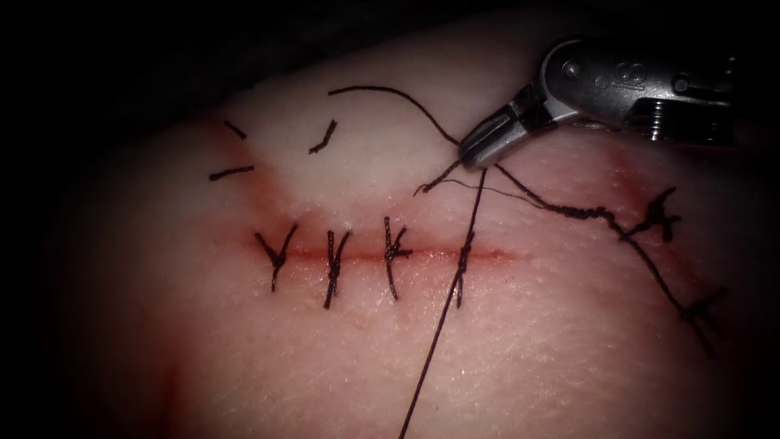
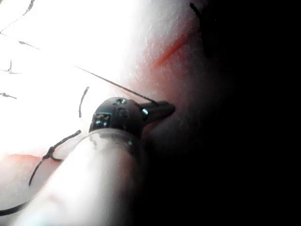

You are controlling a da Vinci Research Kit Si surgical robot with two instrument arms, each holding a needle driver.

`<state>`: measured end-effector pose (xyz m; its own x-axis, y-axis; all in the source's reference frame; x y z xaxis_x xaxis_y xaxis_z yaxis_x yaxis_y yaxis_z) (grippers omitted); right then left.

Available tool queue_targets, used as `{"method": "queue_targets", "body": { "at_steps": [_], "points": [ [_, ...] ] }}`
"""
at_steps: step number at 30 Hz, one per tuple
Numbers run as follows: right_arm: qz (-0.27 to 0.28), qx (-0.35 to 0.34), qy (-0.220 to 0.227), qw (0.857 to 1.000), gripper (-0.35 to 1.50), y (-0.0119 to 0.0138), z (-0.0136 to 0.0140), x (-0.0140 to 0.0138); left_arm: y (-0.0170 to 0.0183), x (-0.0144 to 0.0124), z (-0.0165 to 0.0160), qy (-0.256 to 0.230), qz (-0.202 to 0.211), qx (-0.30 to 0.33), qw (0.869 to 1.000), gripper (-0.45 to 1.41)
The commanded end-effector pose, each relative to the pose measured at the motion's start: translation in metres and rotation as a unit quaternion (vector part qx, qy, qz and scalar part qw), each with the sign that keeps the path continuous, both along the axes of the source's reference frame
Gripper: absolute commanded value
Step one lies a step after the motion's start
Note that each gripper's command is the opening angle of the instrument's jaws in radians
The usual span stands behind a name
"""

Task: Wound Closure
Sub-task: Pull tail through loop and upward with right jaws while pulling downwards on working end of suture with left end-effector, then loop thread once around right grasper, counter-clockwise.

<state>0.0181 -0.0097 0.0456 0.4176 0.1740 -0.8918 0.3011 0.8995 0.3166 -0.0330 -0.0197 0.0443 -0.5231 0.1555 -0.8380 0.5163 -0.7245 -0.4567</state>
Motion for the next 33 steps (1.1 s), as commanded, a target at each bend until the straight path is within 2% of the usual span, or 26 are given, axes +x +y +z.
{"method": "queue_targets", "body": {
  "at_steps": [1, 6, 10, 11, 12, 15, 19, 22, 26, 29, 30, 31, 33],
  "points": [
    [0.002, -0.005, 0.0, 1.0, -0.35, 0.0014, 0.0001, 0.0011, 0.0002, -0.0006, 0.0007, 0.0, 0.005, 0.0, 1.0, -0.45],
    [0.003, 0.002, 0.012, 1.0, -0.35, 0.0007, -0.0003, 0.0013, 0.0005, -0.0005, 0.0003, 0.007, -0.004, -0.013, 1.0, -0.45],
    [0.044, 0.01, 0.04, 0.998, -0.35, -0.0009, -0.0017, 0.0019, 0.0033, -0.0001, -0.0015, 0.027, -0.038, -0.034, 0.998, -0.45],
    [0.052, 0.02, 0.042, 0.998, -0.1, -0.0013, -0.0022, 0.002, 0.0043, 0.0, -0.0019, 0.033, -0.05, -0.039, 0.997, -0.45],
    [0.06, 0.027, 0.045, 0.997, 0.24, -0.0019, -0.0028, 0.0021, 0.0052, 0.0001, -0.0024, 0.036, -0.061, -0.049, 0.996, -0.45],
    [0.077, 0.042, 0.057, 0.994, 0.74, -0.003, -0.0044, 0.0022, 0.0088, 0.0005, -0.0041, 0.042, -0.095, -0.081, 0.991, -0.45],
    [0.113, 0.058, 0.086, 0.988, 1.11, -0.0029, -0.0061, 0.0014, 0.0134, 0.0011, -0.0062, 0.044, -0.134, -0.121, 0.983, -0.45],
    [0.149, 0.052, 0.08, 0.984, 1.21, -0.0015, -0.0072, -0.0002, 0.0165, 0.0015, -0.0076, 0.048, -0.158, -0.15, 0.975, -0.45],
    [0.203, 0.028, 0.077, 0.976, 1.23, 0.0008, -0.0084, -0.0024, 0.0202, 0.0018, -0.0088, 0.057, -0.18, -0.191, 0.963, -0.45],
    [0.252, 0.004, 0.07, 0.965, 1.26, 0.0023, -0.0092, -0.0037, 0.0227, 0.0017, -0.0091, 0.057, -0.198, -0.206, 0.956, -0.45],
    [0.267, 0.003, 0.066, 0.961, 1.21, 0.0026, -0.0095, -0.004, 0.0235, 0.0016, -0.0091, 0.056, -0.199, -0.212, 0.955, -0.45],
    [0.312, -0.009, 0.062, 0.948, 1.2, 0.0035, -0.0101, -0.0048, 0.0247, 0.0014, -0.0092, 0.059, -0.2, -0.222, 0.952, -0.45],
    [0.325, -0.017, 0.059, 0.944, 1.2, 0.0038, -0.0104, -0.0051, 0.0255, 0.0013, -0.0093, 0.06, -0.2, -0.226, 0.951, -0.45]
  ]
}}
